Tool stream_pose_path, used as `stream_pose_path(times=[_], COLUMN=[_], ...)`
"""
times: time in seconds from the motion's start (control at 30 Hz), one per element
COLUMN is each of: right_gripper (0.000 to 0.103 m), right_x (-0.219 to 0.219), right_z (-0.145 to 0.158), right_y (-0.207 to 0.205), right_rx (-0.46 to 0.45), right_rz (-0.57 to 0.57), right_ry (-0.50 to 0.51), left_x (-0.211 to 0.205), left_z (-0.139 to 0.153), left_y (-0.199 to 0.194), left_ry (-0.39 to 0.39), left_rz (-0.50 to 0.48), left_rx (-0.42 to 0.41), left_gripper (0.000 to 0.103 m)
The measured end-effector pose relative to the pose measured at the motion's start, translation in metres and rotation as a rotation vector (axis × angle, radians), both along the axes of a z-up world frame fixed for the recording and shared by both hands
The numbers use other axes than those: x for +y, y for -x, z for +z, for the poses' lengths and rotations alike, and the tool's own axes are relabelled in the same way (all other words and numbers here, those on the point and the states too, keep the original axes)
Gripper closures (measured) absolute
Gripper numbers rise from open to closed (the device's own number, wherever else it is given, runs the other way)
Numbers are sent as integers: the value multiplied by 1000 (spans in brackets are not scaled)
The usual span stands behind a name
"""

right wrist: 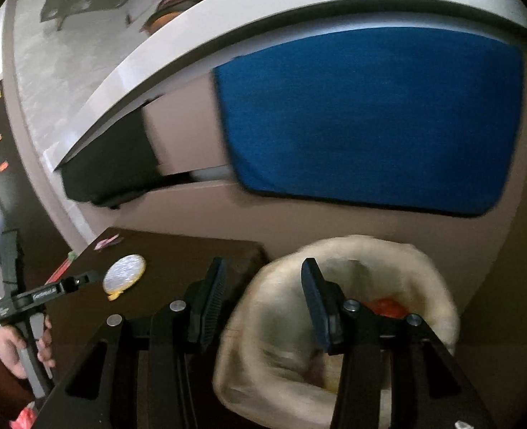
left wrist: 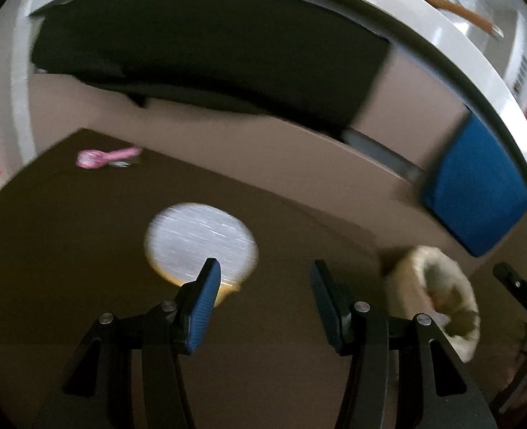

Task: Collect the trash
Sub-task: 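Move both tools back toward the pink wrapper and silver disc, then grasp the pink spoon-shaped wrapper with the left tool while the right tool approaches the silver disc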

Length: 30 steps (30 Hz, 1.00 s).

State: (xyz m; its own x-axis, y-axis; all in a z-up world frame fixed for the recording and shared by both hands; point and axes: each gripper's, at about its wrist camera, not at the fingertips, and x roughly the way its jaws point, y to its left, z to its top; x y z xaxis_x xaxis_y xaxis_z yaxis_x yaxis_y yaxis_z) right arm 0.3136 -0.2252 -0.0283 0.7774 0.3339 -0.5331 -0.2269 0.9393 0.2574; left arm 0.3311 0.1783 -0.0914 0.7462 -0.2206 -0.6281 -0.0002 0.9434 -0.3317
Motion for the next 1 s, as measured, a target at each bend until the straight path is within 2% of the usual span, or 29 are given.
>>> stream_pose_path(times=[0.13, 0.33, 0.43, 0.6, 0.73, 0.83, 1.0], right_gripper=[61, 61, 61, 61, 61, 61, 61], right_x=[38, 89, 109, 142, 155, 156, 154], right_z=[-3, -9, -13, -24, -34, -42, -55], right_y=[-7, -16, -22, -36, -40, -43, -53], right_rx=[9, 23, 41, 72, 88, 104, 143], right_rz=[65, 140, 161, 194, 210, 210, 200], right_ry=[20, 32, 40, 72, 98, 119, 113], left_x=[59, 145, 180, 217, 229, 230, 215], left_z=[-4, -17, -27, -39, -54, -62, -76], left_y=[-20, -71, -108, -157, -191, -207, -210], left_ry=[-10, -16, 21, 72, 106, 103, 66], left_rz=[53, 161, 203, 208, 180, 129, -43], left_rx=[-2, 35, 78, 71, 105, 126, 209], left_gripper=[50, 50, 50, 50, 50, 50, 50])
